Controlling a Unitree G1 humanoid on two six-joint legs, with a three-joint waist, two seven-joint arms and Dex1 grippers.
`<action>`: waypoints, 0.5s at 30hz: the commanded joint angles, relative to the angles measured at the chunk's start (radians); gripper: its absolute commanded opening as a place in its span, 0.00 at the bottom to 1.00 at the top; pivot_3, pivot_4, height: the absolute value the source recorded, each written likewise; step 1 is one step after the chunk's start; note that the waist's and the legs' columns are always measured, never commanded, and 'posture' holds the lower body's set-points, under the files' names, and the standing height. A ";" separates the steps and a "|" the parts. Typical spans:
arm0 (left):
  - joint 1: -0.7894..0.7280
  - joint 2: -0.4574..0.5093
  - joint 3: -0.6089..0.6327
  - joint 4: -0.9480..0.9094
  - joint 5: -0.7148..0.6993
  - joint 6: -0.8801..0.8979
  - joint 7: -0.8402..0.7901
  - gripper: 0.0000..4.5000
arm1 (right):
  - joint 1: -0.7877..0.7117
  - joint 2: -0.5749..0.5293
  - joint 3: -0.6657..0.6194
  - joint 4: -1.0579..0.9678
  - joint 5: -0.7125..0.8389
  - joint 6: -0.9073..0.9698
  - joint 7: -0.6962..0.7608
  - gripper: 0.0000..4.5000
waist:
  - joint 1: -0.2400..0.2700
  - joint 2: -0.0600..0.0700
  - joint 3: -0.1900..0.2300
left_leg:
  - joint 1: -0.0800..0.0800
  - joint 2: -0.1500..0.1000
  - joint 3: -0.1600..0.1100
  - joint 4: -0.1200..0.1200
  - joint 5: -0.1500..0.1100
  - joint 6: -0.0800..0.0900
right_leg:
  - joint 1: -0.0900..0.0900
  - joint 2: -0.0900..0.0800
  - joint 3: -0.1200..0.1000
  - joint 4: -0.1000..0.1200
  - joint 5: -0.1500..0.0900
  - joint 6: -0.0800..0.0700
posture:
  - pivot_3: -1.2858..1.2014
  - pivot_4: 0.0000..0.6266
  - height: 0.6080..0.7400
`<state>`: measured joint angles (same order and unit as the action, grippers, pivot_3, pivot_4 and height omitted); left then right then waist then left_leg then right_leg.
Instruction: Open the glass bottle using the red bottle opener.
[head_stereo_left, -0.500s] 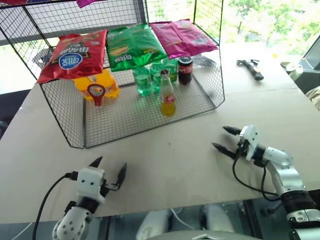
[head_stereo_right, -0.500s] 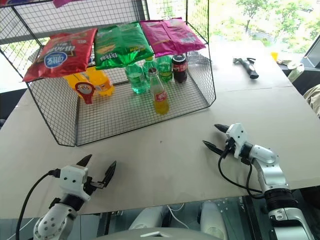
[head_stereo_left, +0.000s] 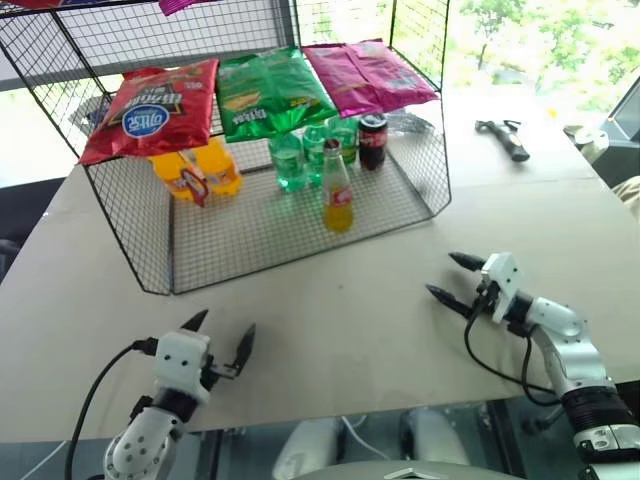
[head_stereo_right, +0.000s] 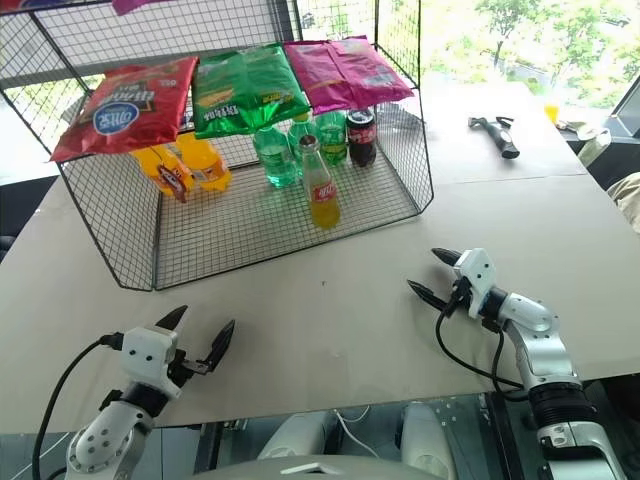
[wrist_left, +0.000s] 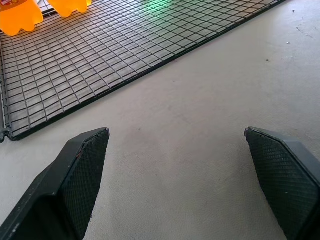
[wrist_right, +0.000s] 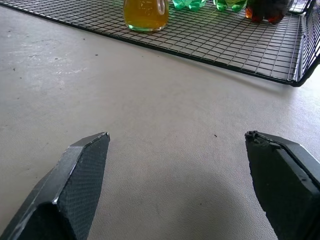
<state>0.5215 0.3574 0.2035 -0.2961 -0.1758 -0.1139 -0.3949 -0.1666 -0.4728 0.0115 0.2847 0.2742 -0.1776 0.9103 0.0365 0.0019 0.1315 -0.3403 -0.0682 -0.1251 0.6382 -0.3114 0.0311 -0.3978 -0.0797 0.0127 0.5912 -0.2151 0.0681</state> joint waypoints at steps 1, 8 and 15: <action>0.020 0.007 -0.013 0.043 0.021 0.025 -0.013 1.00 | 0.047 -0.003 0.009 0.017 -0.023 0.017 0.002 0.97 | 0.001 0.000 0.000 | 0.000 0.000 0.000 0.000 0.000 0.000 | 0.000 0.000 0.000 0.000 0.000 0.000 | 0.52 0.24 1.00; 0.015 0.007 -0.011 0.052 0.019 0.017 -0.018 1.00 | 0.061 0.009 0.009 0.006 -0.026 0.011 -0.017 0.97 | 0.001 -0.001 -0.001 | 0.000 0.000 0.000 0.000 0.000 0.000 | 0.000 0.000 0.000 0.000 0.000 0.000 | 0.52 0.24 1.00; -0.059 0.007 0.035 0.033 -0.016 0.035 0.006 1.00 | 0.059 0.032 0.016 -0.029 -0.019 0.007 -0.024 0.97 | 0.001 -0.001 -0.001 | 0.000 0.000 0.000 0.003 0.000 0.000 | 0.000 0.003 0.000 0.002 0.000 0.000 | 0.52 0.24 1.00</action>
<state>0.4738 0.3583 0.2108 -0.2744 -0.1869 -0.1030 -0.4055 -0.1367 -0.4516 0.0039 0.2568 0.2714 -0.1808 0.8827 0.0379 0.0013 0.1301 -0.3405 -0.0678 -0.1254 0.6418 -0.3112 0.0307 -0.3976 -0.0762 0.0125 0.5938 -0.2149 0.0679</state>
